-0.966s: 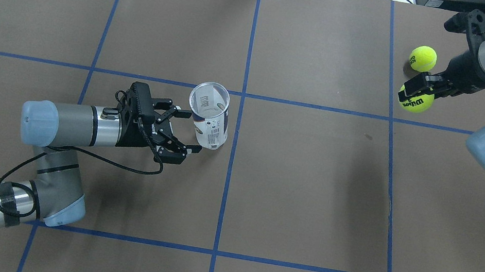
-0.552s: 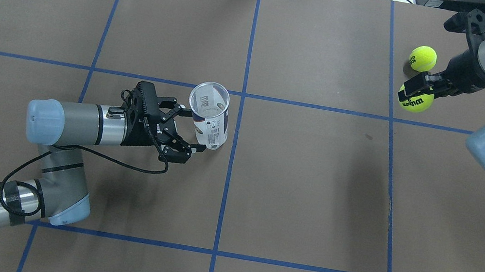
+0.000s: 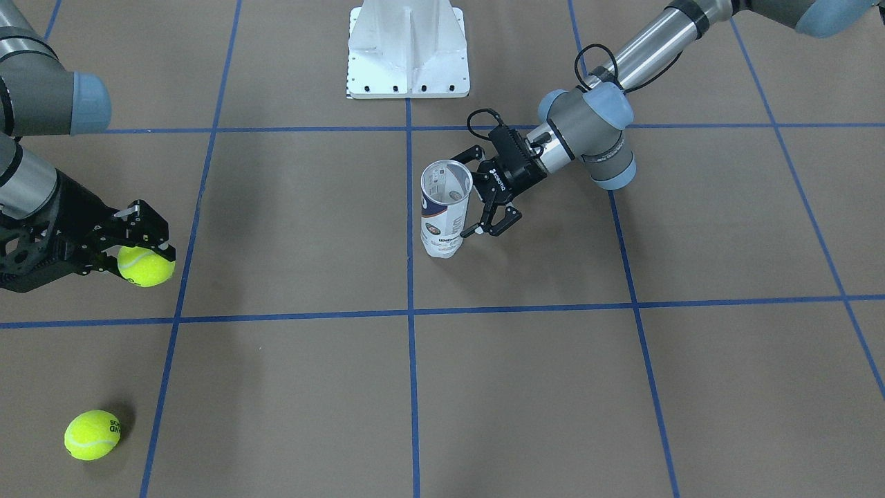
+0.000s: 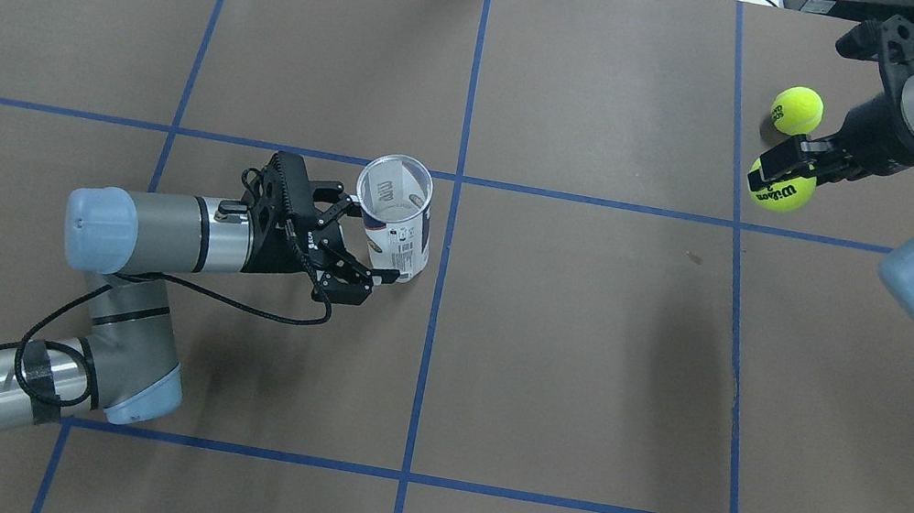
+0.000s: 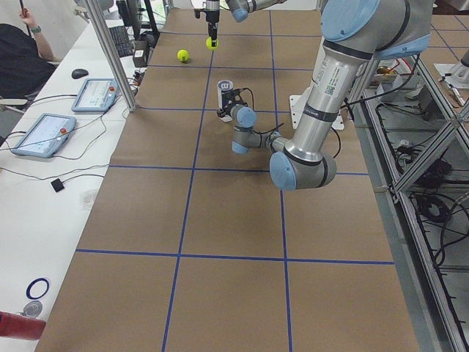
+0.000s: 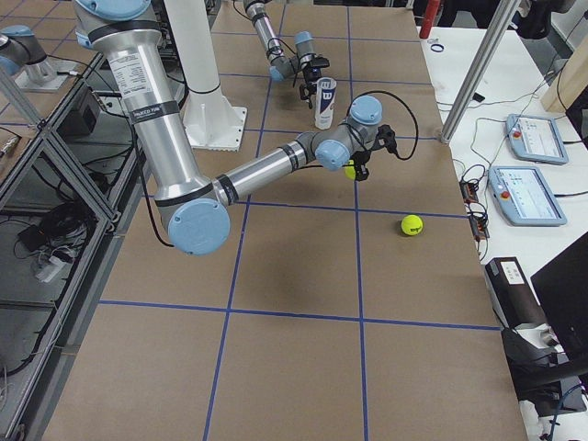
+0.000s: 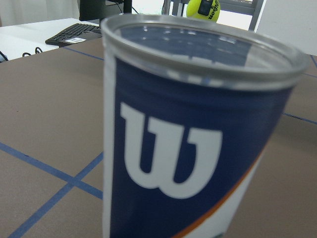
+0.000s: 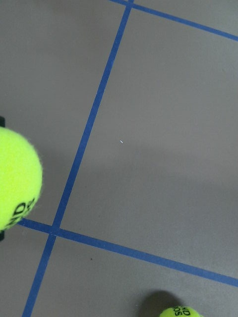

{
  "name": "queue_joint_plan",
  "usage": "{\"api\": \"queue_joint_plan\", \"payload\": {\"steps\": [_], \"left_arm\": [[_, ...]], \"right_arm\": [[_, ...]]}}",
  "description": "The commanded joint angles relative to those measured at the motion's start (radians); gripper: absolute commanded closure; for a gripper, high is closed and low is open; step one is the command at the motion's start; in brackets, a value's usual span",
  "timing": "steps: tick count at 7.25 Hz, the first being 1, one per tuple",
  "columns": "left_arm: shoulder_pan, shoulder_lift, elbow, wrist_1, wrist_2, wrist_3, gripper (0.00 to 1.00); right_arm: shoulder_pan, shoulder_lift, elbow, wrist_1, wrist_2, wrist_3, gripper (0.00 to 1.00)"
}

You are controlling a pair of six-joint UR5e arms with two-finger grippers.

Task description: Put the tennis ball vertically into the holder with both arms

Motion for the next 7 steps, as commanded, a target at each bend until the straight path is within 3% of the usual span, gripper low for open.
{"api": "queue_joint_plan", "payload": {"steps": [1, 7], "left_arm": [[0.000, -0.024, 0.023, 0.000, 0.006, 0.000, 0.02], [0.002, -0.033, 0.047, 0.000, 0.006, -0.002, 0.02]], "right_arm": [[0.000, -0.001, 0.016, 0.000, 0.001, 0.001, 1.00], [-0.003, 0.018, 0.069, 0.000, 0.091, 0.098, 1.00]]}}
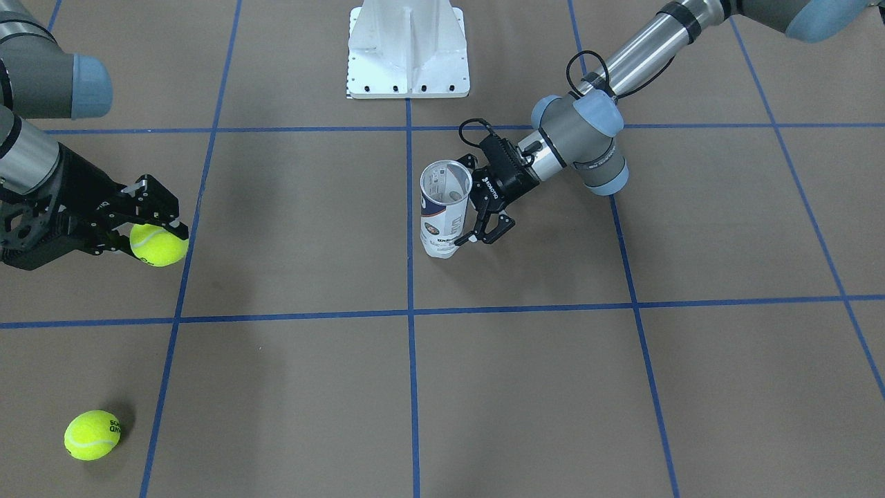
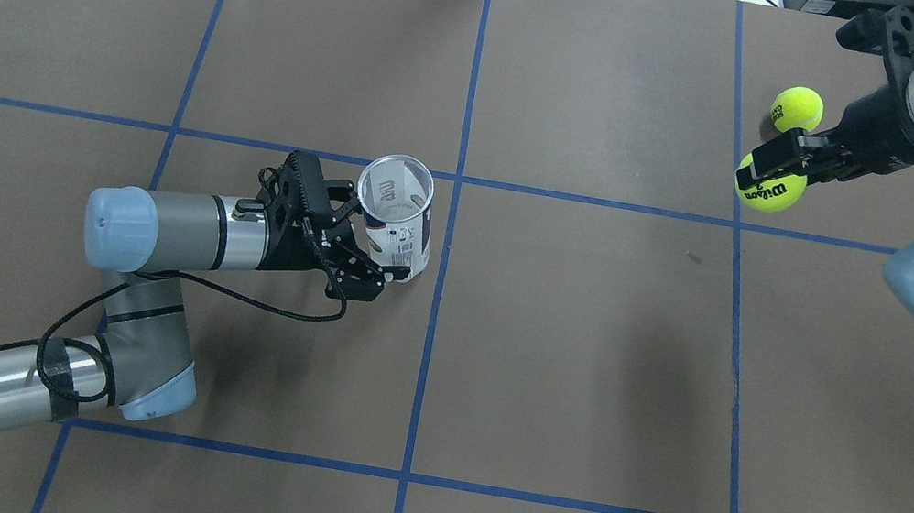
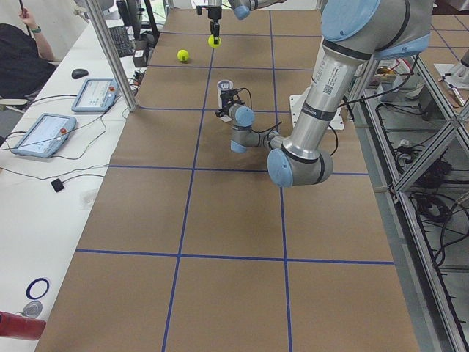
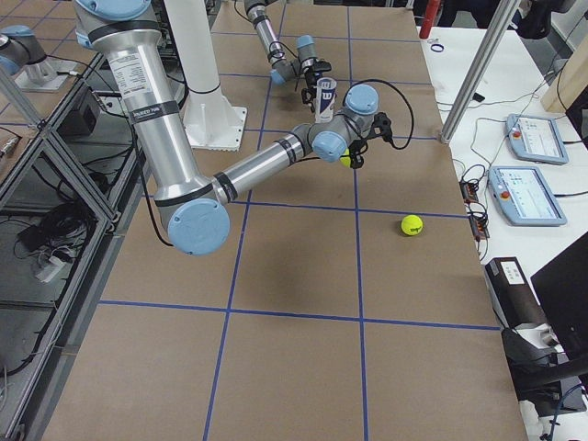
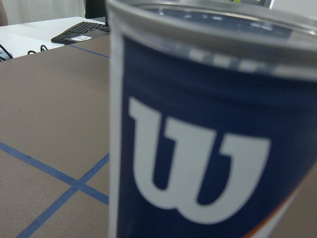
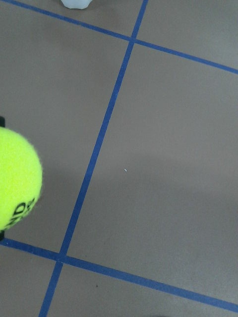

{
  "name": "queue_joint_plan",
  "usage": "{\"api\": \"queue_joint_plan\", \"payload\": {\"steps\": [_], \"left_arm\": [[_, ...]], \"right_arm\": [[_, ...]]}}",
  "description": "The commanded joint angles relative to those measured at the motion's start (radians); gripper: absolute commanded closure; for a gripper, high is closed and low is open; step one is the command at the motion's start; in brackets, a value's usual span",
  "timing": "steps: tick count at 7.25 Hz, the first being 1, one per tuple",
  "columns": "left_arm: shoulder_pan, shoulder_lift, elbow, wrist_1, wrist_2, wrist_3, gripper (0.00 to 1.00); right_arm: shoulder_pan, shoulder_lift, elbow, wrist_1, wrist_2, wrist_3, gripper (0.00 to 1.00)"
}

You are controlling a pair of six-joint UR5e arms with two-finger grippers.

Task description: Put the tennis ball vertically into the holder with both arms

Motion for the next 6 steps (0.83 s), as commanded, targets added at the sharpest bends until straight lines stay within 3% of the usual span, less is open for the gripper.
{"api": "queue_joint_plan", "payload": {"steps": [1, 4, 6], "left_arm": [[0.006, -0.001, 0.002, 0.000, 0.002, -0.001, 0.02], [0.019, -0.001, 0.002, 0.002, 0.044, -0.001, 0.01], [0.019, -0.002, 0.008, 0.002, 0.044, -0.001, 0.01]], "right_arm": [[-0.002, 0.023, 0.022, 0.000, 0.043, 0.037, 1.00], [-0.059, 0.110, 0.053, 0.001, 0.049, 0.226, 1.00], [-0.073, 0.127, 0.067, 0.001, 0.049, 0.248, 1.00]]}}
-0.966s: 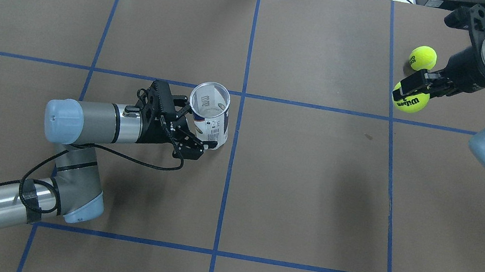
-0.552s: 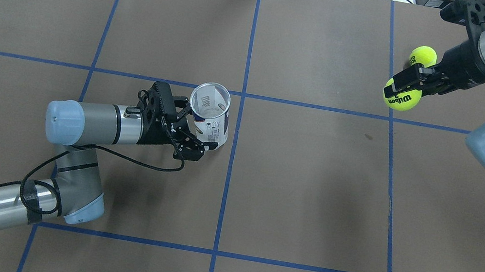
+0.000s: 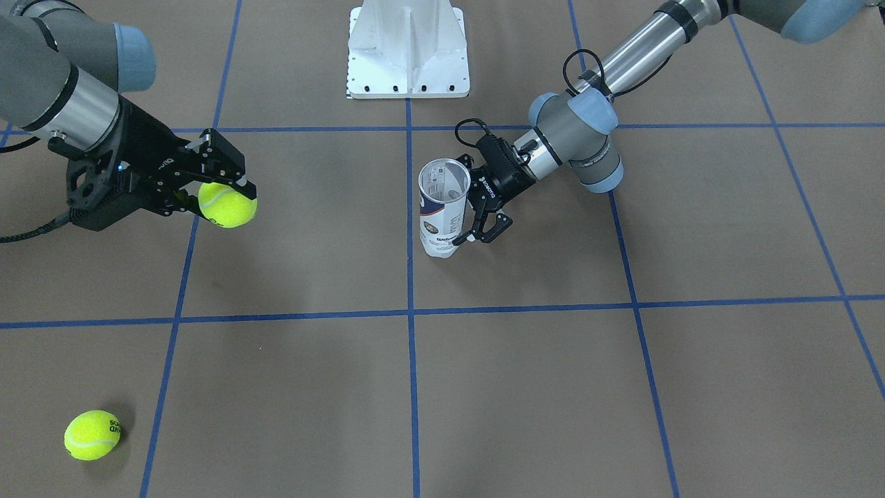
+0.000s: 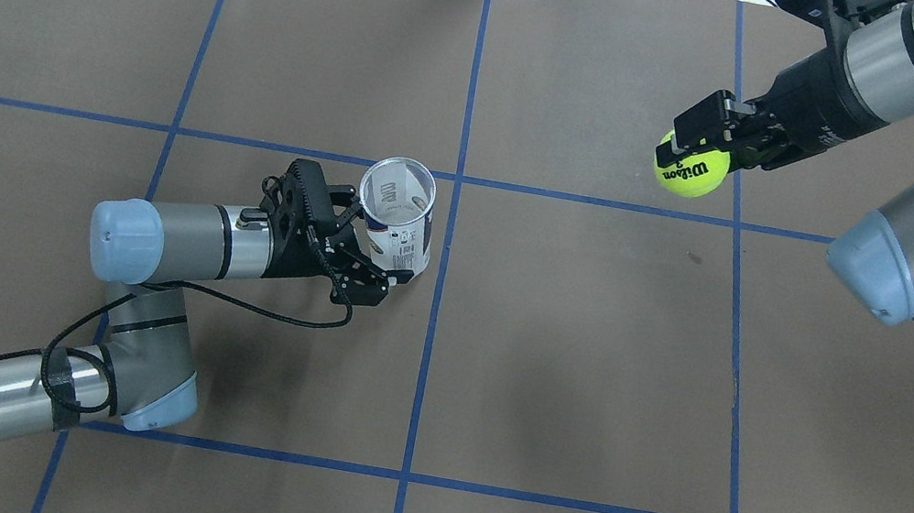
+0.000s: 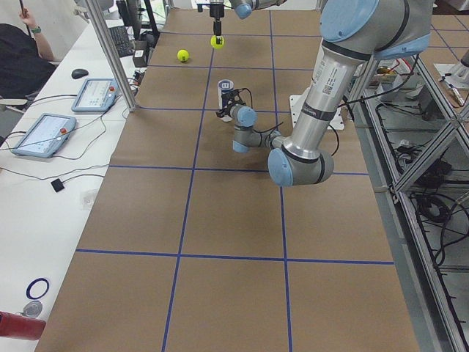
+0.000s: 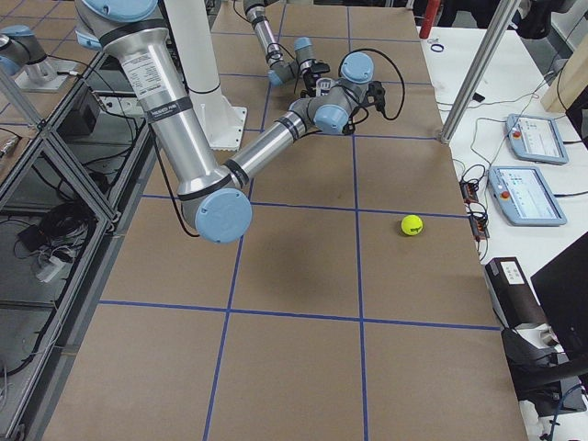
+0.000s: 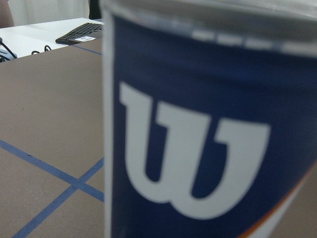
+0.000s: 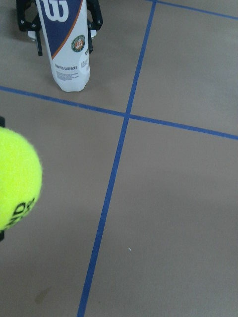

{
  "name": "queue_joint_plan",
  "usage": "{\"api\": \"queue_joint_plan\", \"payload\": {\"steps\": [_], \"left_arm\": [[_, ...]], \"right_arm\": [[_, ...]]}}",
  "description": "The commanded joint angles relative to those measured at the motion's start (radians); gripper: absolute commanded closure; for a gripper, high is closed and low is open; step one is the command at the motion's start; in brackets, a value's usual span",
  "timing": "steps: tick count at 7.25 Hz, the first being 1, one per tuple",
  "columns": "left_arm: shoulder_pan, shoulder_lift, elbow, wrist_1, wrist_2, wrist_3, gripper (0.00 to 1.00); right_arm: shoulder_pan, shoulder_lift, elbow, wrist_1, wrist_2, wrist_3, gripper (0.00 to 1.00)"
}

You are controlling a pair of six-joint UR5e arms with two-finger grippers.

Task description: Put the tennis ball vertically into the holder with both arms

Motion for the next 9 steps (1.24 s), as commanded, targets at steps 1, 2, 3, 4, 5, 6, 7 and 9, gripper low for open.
{"api": "queue_joint_plan", "payload": {"steps": [1, 2, 3, 4, 5, 6, 7, 9], "left_arm": [[0.001, -0.007, 0.004, 0.001, 0.001, 0.000, 0.01], [0.002, -0.012, 0.006, 0.001, 0.001, 0.000, 0.01], [0.002, -0.024, 0.010, 0.001, 0.001, 0.000, 0.01], [0.002, -0.027, 0.012, 0.001, 0.003, 0.000, 0.01], [0.002, -0.027, 0.012, 0.001, 0.001, 0.000, 0.01], [0.002, -0.027, 0.015, 0.001, 0.001, 0.000, 0.01], [0.002, -0.027, 0.018, 0.001, 0.003, 0.000, 0.01], [0.002, -0.032, 0.020, 0.001, 0.003, 0.001, 0.01]], "right_arm": [[-0.026, 0.022, 0.011, -0.001, -0.002, 0.019, 1.00], [-0.037, 0.033, 0.009, -0.001, -0.005, 0.036, 1.00], [-0.038, 0.037, 0.009, 0.001, -0.004, 0.037, 1.00], [-0.040, 0.042, 0.009, -0.001, -0.005, 0.039, 1.00], [-0.041, 0.042, 0.009, -0.001, -0.005, 0.039, 1.00], [-0.041, 0.045, 0.011, -0.001, -0.005, 0.039, 1.00], [-0.047, 0.060, 0.009, -0.001, -0.005, 0.057, 1.00], [-0.057, 0.066, 0.011, 0.001, -0.008, 0.082, 1.00]]}}
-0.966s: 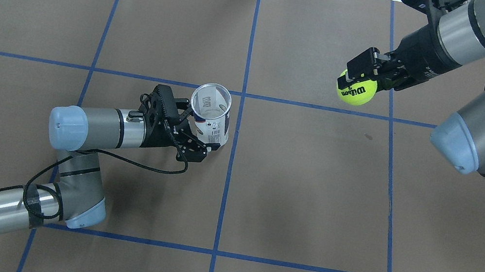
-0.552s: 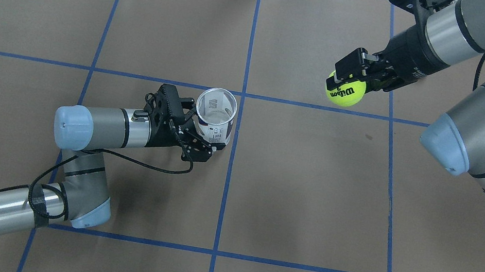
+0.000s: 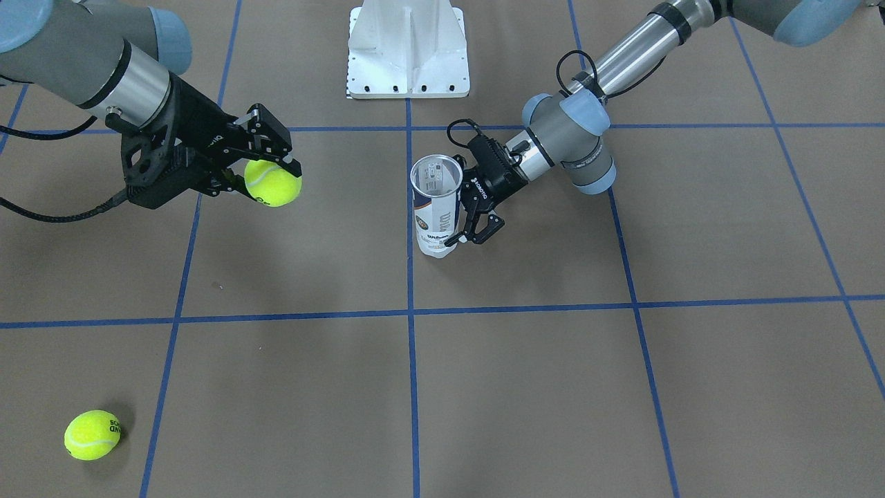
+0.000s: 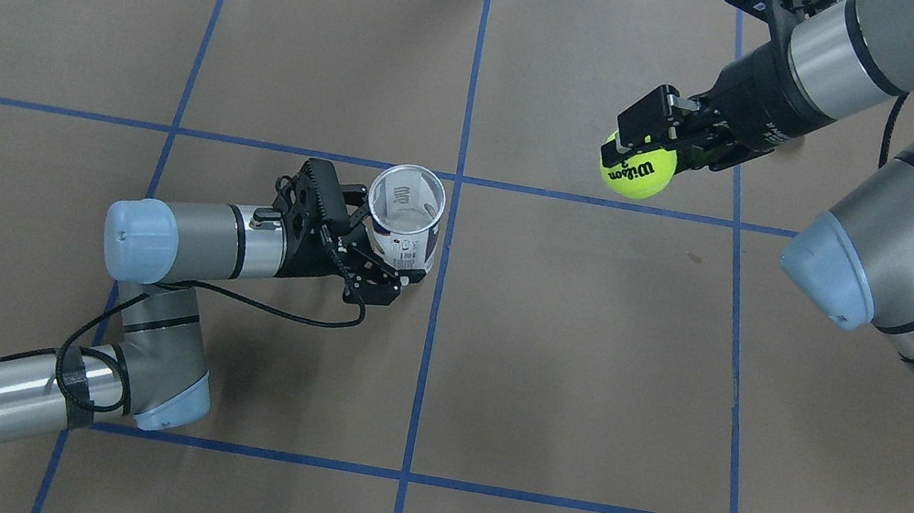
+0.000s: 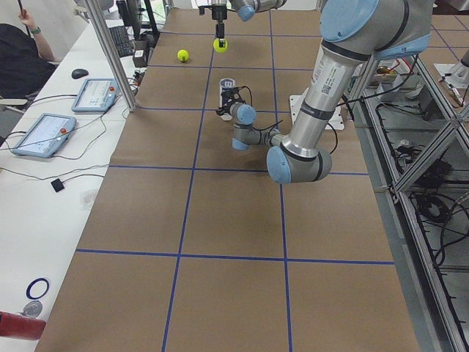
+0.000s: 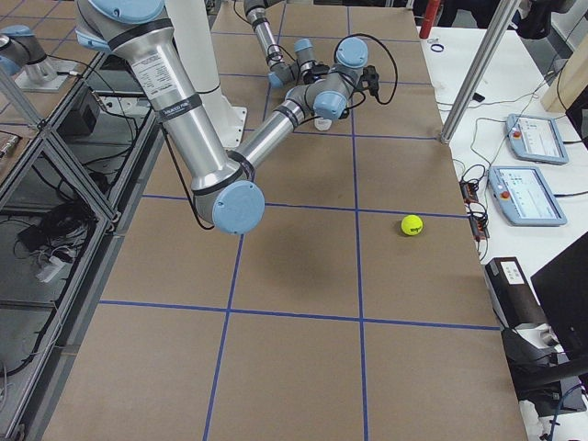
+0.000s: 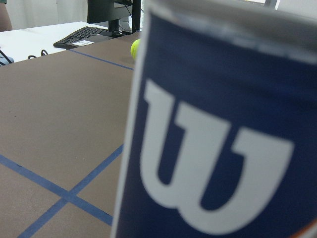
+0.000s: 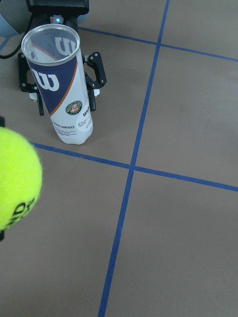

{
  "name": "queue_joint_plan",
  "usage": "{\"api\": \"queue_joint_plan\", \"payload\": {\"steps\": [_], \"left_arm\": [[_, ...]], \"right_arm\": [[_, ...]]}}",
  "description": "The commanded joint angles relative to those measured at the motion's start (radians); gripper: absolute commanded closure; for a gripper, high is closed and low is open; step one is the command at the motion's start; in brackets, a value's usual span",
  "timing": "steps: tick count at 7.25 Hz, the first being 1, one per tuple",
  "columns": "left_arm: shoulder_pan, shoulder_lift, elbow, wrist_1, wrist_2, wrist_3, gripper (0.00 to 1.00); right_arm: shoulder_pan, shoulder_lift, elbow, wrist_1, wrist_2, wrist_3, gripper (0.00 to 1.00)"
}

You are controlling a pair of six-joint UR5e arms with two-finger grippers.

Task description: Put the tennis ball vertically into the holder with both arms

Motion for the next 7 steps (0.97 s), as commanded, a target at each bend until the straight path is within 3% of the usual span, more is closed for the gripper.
{"api": "queue_joint_plan", "payload": {"steps": [1, 3, 7], "left_arm": [[0.000, -0.003, 0.002, 0.000, 0.000, 0.001, 0.01], [0.000, -0.003, 0.002, 0.000, 0.000, 0.001, 0.01], [-0.002, -0.003, 0.002, 0.000, -0.001, 0.001, 0.01]], "right_arm": [[-0.010, 0.017, 0.001, 0.001, -0.005, 0.010, 1.00], [-0.039, 0.046, -0.004, 0.001, -0.031, 0.012, 1.00], [-0.159, 0.178, -0.042, -0.002, -0.169, 0.127, 1.00]]}}
